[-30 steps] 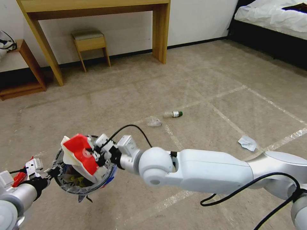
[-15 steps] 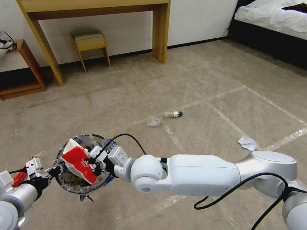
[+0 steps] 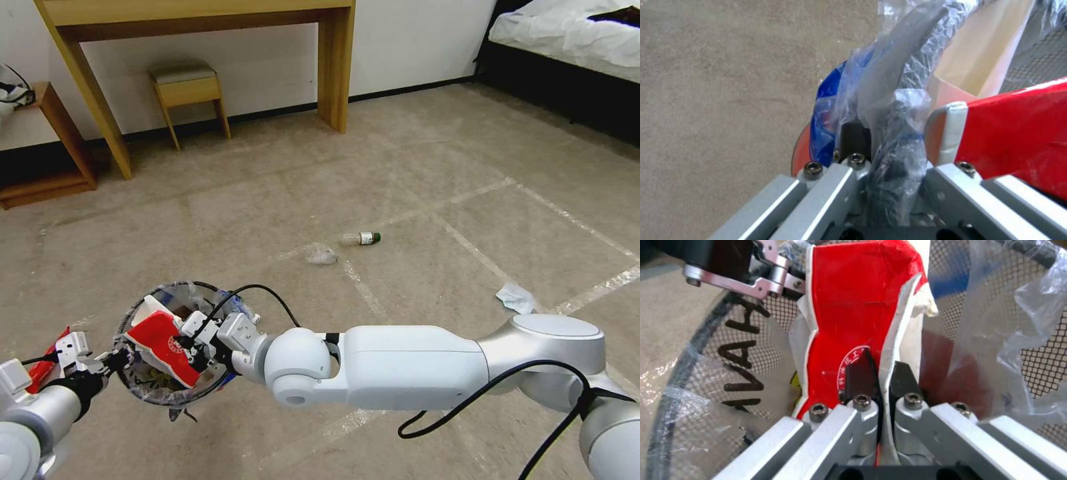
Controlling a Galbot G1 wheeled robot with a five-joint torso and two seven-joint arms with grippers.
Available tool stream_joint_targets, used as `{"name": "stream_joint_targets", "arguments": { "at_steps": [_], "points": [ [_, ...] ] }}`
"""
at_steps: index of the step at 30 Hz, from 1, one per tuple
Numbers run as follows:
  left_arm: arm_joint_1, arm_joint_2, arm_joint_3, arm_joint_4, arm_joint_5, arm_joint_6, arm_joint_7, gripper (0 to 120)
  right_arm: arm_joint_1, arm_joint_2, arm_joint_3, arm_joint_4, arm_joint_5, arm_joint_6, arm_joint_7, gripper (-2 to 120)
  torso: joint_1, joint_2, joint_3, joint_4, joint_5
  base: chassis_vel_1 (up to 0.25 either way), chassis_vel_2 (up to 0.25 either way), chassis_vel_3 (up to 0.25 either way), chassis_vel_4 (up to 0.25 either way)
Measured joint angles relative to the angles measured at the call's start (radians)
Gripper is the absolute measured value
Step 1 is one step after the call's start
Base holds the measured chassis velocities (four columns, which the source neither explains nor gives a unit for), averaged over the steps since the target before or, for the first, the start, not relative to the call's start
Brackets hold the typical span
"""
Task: Pick up the trash bin and place the garbage on the floor into it.
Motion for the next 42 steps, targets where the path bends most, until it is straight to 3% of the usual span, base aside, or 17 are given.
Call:
{"name": "stream_joint_targets", "arguments": {
  "at_steps": [42],
  "points": [
    [0.003,-0.012,0.007,-0.011,-0.004,0.0,0.002,1,0.003,0.038,-0.027,-0.08,-0.025,-0.03,0.007,0,0.0,0.0,0.0,0.0,0.0001,0.0,0.0,0.0,0.0]
  ]
}}
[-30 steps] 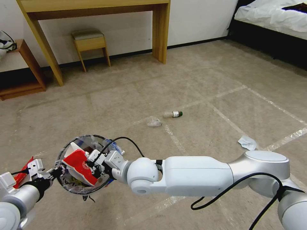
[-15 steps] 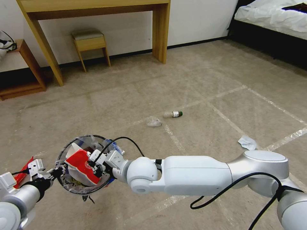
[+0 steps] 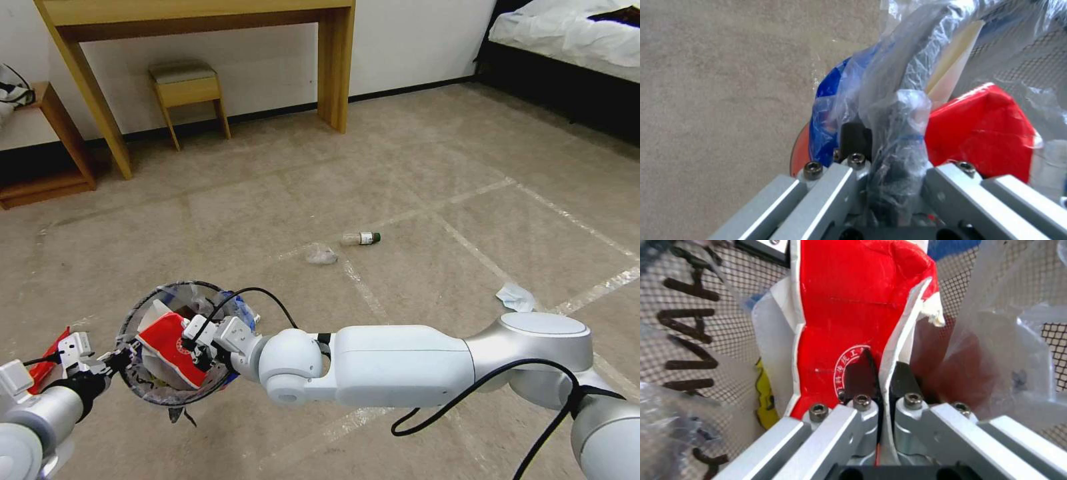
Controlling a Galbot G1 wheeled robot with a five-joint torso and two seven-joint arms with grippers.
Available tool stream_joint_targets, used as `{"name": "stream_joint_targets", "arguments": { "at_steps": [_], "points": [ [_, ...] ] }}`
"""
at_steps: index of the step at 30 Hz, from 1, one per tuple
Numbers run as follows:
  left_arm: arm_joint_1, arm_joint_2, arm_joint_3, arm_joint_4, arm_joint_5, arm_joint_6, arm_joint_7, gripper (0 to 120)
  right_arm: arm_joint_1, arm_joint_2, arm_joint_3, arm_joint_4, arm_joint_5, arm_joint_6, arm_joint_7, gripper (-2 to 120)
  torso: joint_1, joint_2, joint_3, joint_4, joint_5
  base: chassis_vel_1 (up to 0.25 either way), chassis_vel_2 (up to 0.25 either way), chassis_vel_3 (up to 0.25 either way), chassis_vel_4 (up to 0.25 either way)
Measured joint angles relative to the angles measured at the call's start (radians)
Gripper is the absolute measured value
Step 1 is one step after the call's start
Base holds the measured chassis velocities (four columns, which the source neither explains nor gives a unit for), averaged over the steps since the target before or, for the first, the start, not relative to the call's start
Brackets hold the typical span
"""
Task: Pick up the trash bin and place the garbage on the floor into it.
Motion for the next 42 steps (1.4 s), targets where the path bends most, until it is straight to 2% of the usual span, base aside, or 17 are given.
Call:
{"name": "stream_joint_targets", "arguments": {
  "at_steps": [18,42],
  "points": [
    [0.007,-0.019,0.012,-0.001,0.02,0.001,0.009,1,-0.014,0.008,-0.012,-0.05,-0.01,-0.028,0.04,0,0.0,0.0,0.0,0.0,0.0,0.0,0.0,0.0,0.0],
    [0.0,-0.018,0.018,0.014,0.023,0.001,0.015,1,-0.025,0.023,-0.016,-0.095,-0.007,-0.047,0.054,0,0.0,0.0,0.0,0.0001,0.0,0.0,0.0,0.0,0.0]
  ]
}}
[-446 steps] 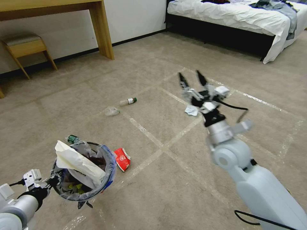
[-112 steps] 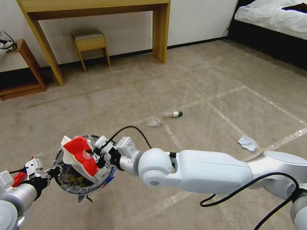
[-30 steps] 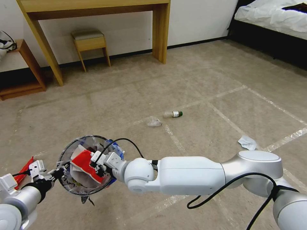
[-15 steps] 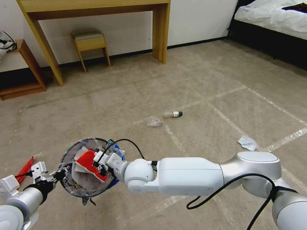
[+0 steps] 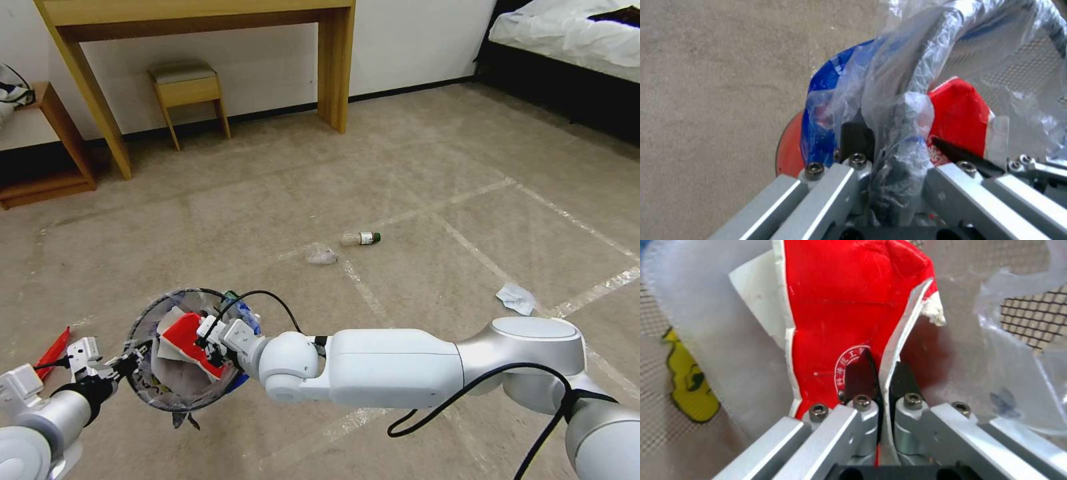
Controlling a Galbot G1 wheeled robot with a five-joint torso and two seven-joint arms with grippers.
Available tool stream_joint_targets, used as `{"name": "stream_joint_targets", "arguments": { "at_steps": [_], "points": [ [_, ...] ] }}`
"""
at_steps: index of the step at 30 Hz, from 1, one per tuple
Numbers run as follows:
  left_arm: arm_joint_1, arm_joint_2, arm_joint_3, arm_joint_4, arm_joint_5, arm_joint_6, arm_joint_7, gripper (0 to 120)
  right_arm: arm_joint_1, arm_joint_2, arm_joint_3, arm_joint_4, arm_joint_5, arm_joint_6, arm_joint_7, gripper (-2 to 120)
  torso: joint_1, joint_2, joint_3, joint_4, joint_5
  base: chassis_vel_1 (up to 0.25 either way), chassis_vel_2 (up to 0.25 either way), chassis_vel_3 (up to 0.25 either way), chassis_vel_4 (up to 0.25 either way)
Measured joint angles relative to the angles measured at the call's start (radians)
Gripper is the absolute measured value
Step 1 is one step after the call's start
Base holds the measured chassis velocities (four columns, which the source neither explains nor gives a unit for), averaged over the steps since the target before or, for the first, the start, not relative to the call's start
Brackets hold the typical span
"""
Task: Pick up the trash bin and place the garbage on the floor into it.
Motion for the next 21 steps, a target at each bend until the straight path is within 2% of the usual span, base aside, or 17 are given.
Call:
{"name": "stream_joint_targets", "arguments": {
  "at_steps": [16,18,19,20,21],
  "points": [
    [-0.002,-0.001,0.006,0.013,0.004,0.0,0.011,1,-0.012,0.008,0.009,-0.036,-0.001,-0.002,0.001,0,0.0,0.0,0.0,0.0,0.0,0.0,0.0,0.0,0.0],
    [-0.003,0.0,0.006,0.015,0.005,-0.001,0.011,1,-0.012,0.008,0.013,-0.031,0.0,-0.002,0.003,7,0.0,0.0,0.0,0.0,0.0,0.0,0.0,0.0,0.0],
    [-0.003,0.0,0.006,0.015,0.005,-0.001,0.011,1,-0.012,0.008,0.013,-0.031,0.0,-0.002,0.003,7,0.0,0.0,0.0,0.0,0.0,0.0,0.0,0.0,0.0],
    [-0.004,0.0,0.006,0.017,0.005,-0.001,0.012,1,-0.012,0.007,0.016,-0.029,0.001,-0.003,0.007,14,0.0,0.0,0.0,-0.0001,0.0,0.0,0.0,0.0,0.0],
    [-0.004,0.0,0.006,0.017,0.005,-0.001,0.012,1,-0.012,0.007,0.016,-0.029,0.001,-0.003,0.007,14,0.0,0.0,0.0,-0.0001,0.0,0.0,0.0,0.0,0.0]
  ]
}}
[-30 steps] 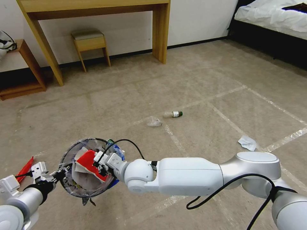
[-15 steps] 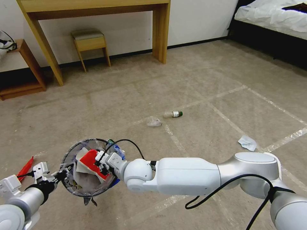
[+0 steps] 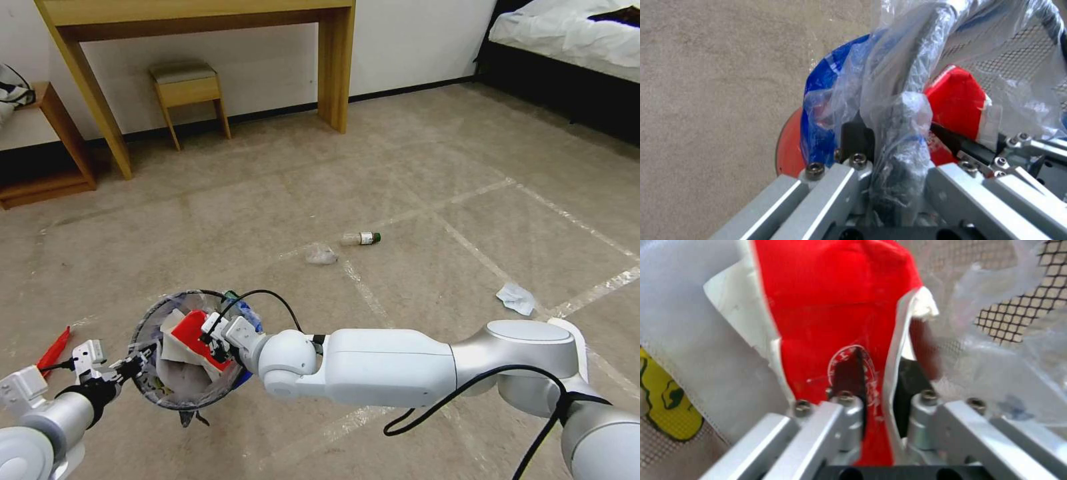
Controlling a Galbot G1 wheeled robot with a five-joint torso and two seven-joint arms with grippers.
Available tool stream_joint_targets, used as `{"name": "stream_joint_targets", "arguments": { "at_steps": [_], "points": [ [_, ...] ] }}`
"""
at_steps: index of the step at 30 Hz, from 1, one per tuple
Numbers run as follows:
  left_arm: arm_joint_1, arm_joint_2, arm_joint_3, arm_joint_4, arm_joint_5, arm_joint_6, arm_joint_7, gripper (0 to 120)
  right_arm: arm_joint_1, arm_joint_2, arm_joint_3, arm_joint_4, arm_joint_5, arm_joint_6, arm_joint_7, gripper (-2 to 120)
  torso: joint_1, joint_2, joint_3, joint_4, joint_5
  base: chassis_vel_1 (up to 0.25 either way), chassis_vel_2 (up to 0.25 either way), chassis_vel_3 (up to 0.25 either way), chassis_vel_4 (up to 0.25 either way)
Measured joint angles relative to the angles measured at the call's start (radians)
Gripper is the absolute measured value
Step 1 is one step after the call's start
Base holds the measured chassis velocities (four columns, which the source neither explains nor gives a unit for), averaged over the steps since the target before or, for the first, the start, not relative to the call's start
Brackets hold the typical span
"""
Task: Pick up the trash bin and place the garbage on the floor into it.
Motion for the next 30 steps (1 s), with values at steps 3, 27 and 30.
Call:
{"name": "stream_joint_targets", "arguments": {
  "at_steps": [3,27,30],
  "points": [
    [0.0,0.0,0.0,0.004,0.0,0.0,0.0,1,0.0,0.0,0.003,0.006,0.003,-0.002,0.003,26,0.0,0.0,0.0,0.0,0.0,0.0,0.0,0.0,0.0],
    [-0.009,-0.001,0.004,0.033,0.014,-0.004,0.002,1,0.006,-0.014,0.006,0.081,0.019,-0.008,0.022,100,0.0,0.0,0.0,0.0,0.0,0.0,0.0,0.0,0.0],
    [-0.013,0.001,0.004,0.034,0.015,-0.004,0.002,1,0.009,-0.016,0.006,0.09,0.021,-0.008,0.028,100,0.0,0.0,0.0,0.0,-0.0002,0.0,0.0,0.0,0.0]
  ]
}}
